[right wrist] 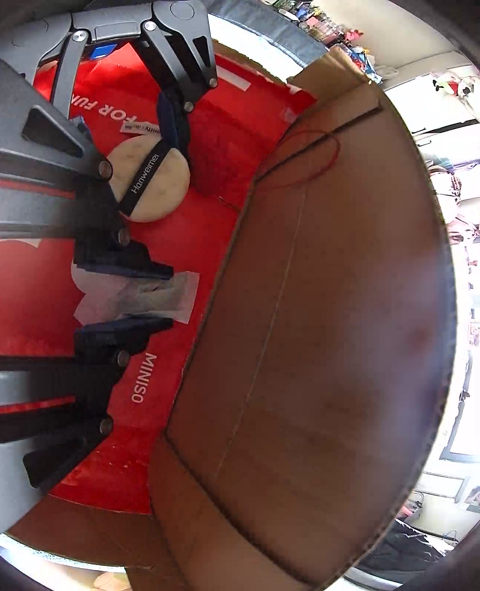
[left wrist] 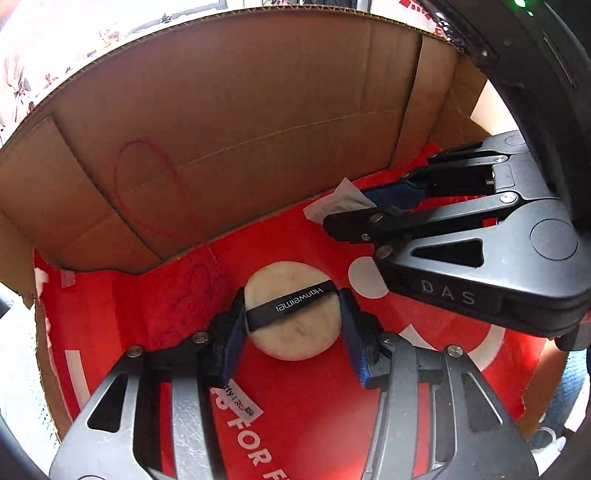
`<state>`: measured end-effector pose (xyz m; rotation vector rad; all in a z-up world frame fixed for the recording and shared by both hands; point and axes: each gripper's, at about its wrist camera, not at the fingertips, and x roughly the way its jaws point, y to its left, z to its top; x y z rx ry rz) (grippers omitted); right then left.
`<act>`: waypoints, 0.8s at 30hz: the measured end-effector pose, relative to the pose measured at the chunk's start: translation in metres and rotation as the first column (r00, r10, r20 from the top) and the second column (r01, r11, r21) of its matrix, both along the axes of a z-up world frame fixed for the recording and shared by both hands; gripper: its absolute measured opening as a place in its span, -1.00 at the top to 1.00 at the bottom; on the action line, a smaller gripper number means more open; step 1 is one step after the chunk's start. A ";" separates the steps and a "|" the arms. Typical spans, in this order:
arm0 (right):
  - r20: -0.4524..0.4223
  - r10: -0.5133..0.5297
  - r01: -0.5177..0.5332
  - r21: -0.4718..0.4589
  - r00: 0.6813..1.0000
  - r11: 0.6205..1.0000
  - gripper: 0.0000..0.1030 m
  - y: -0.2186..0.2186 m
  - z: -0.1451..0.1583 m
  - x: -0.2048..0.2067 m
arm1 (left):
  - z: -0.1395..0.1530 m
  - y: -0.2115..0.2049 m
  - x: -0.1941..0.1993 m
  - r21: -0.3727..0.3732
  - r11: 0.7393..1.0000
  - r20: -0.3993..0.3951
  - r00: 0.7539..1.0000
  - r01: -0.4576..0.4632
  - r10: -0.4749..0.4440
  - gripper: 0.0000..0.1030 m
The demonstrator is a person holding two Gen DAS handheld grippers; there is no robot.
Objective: Organize soft objects
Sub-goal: 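Carry the powder puff and tissue into the box with both grippers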
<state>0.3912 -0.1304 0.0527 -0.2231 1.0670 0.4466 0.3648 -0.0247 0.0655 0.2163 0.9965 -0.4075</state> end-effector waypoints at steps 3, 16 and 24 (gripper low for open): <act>-0.005 -0.003 0.003 -0.005 1.000 1.000 0.57 -0.003 -0.004 -0.001 | -0.003 -0.004 0.004 0.013 1.000 -0.005 1.000 -0.007 0.007 0.12; -0.015 0.000 0.000 0.004 1.000 1.000 0.55 0.005 -0.010 0.014 | -0.004 -0.010 0.004 0.016 1.000 -0.010 1.000 -0.004 0.004 0.06; -0.018 -0.001 0.002 0.017 1.000 1.000 0.50 -0.005 -0.002 0.019 | -0.009 -0.012 0.006 0.015 1.000 -0.010 1.000 -0.004 0.005 0.02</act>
